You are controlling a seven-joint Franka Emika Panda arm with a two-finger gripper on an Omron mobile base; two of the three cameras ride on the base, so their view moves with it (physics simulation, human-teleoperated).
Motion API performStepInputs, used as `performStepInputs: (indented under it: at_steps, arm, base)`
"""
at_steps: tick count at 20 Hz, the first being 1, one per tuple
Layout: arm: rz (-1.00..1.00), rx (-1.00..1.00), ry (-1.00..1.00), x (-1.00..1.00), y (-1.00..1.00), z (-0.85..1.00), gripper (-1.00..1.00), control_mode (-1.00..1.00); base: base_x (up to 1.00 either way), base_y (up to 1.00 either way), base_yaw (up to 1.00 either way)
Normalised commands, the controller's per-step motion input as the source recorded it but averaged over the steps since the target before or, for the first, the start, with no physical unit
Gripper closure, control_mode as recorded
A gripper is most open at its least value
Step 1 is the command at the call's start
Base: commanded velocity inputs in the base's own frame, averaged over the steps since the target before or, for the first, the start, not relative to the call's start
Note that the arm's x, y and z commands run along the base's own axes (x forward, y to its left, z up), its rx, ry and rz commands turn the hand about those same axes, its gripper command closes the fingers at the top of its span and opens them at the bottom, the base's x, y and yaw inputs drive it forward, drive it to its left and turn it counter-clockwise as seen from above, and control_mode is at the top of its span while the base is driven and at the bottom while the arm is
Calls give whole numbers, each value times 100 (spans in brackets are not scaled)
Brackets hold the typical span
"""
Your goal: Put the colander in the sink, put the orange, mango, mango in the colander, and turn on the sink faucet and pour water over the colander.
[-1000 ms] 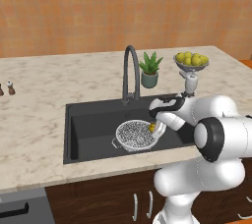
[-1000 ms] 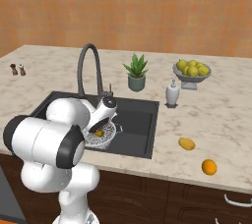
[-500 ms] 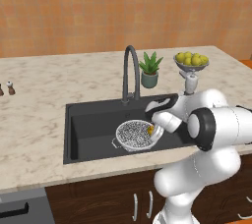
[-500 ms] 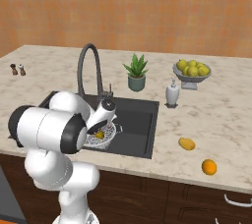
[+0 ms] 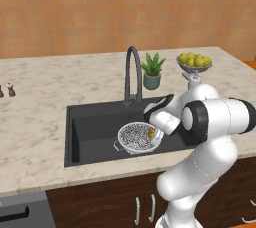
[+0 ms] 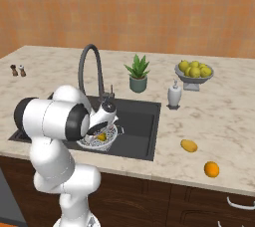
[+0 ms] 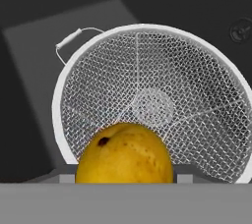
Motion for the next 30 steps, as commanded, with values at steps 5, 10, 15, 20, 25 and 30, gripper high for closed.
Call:
performStepInputs:
  at_steps: [5, 10, 15, 20, 25, 30]
  arm:
    - [0, -3, 0, 20, 3, -13, 100, -100]
    - [0, -5, -2, 12, 5, -16, -100, -100]
    - [0, -5, -1, 3, 1, -8, -100, -100]
    - [0, -1, 0, 0, 0, 4, -100, -100]
    - [0, 0, -3, 0, -1, 20, -100, -100]
    - [0, 0, -1, -3, -17, 39, -100, -100]
  base:
    - [0, 0, 0]
    - [0, 0, 0]
    - [0, 0, 0]
    - [0, 0, 0]
    - [0, 0, 0]
    - [0, 0, 0]
